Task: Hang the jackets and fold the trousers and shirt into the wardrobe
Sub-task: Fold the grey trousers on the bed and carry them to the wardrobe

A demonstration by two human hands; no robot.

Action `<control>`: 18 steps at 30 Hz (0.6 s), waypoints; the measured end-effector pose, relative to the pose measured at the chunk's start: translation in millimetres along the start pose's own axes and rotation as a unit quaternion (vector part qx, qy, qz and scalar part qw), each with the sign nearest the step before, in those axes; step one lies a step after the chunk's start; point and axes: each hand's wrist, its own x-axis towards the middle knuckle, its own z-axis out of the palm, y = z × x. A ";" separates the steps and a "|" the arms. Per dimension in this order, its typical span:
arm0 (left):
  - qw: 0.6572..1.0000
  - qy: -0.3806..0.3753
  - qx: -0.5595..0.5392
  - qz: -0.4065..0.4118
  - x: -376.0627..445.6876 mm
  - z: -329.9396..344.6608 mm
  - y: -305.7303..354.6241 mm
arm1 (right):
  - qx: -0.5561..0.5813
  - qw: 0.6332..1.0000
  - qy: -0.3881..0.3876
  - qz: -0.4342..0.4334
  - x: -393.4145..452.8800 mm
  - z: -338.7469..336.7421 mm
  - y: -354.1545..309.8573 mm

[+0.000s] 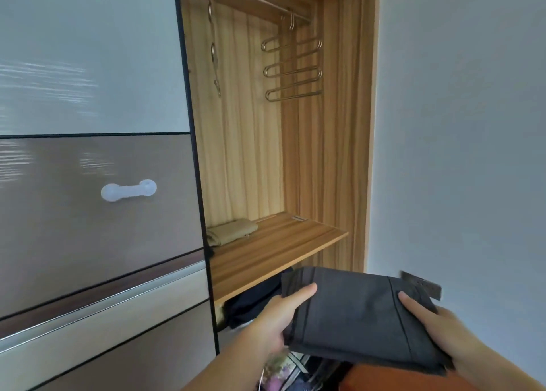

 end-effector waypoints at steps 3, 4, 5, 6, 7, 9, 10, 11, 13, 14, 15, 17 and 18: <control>1.000 0.010 -0.022 0.002 57.6 -10.7 1.1 | -0.029 1.000 0.002 -0.003 57.4 11.4 -0.2; 0.999 0.014 -0.030 0.000 77.8 -12.4 1.4 | -0.034 0.999 0.001 -0.002 77.0 14.8 -2.2; 0.999 0.017 -0.039 -0.004 97.1 -13.8 1.8 | -0.039 0.999 -0.001 0.003 96.8 17.3 -4.6; 0.999 0.020 -0.049 -0.008 116.8 -15.5 3.6 | -0.041 0.999 -0.004 0.011 117.2 20.1 -7.9; 0.998 0.024 -0.057 -0.012 134.3 -16.9 4.8 | -0.039 0.999 -0.006 0.022 136.3 22.1 -10.0; 0.997 0.033 -0.064 -0.023 163.4 -21.3 8.1 | -0.032 0.998 -0.014 0.045 168.8 28.6 -12.9; 0.997 0.038 -0.067 -0.027 177.3 -24.6 11.1 | -0.030 0.998 -0.024 0.055 184.7 32.2 -15.1; 0.996 0.048 -0.070 -0.030 190.0 -27.9 15.4 | -0.027 0.997 -0.032 0.067 200.8 36.9 -17.6; 0.994 0.068 -0.076 -0.031 212.6 -36.0 25.2 | -0.012 0.995 -0.053 0.089 231.6 50.8 -22.7; 0.993 0.077 -0.079 -0.030 224.7 -41.8 28.9 | -0.008 0.993 -0.064 0.098 247.4 58.6 -24.3; 0.993 0.086 -0.080 -0.029 236.3 -47.8 32.8 | -0.009 0.991 -0.069 0.111 263.6 65.8 -24.7; 0.991 0.103 -0.080 -0.035 258.5 -58.7 40.1 | -0.017 0.987 -0.082 0.135 296.5 80.4 -23.9; 0.990 0.109 -0.085 -0.042 270.0 -64.1 41.8 | -0.020 0.985 -0.096 0.143 313.3 87.3 -22.3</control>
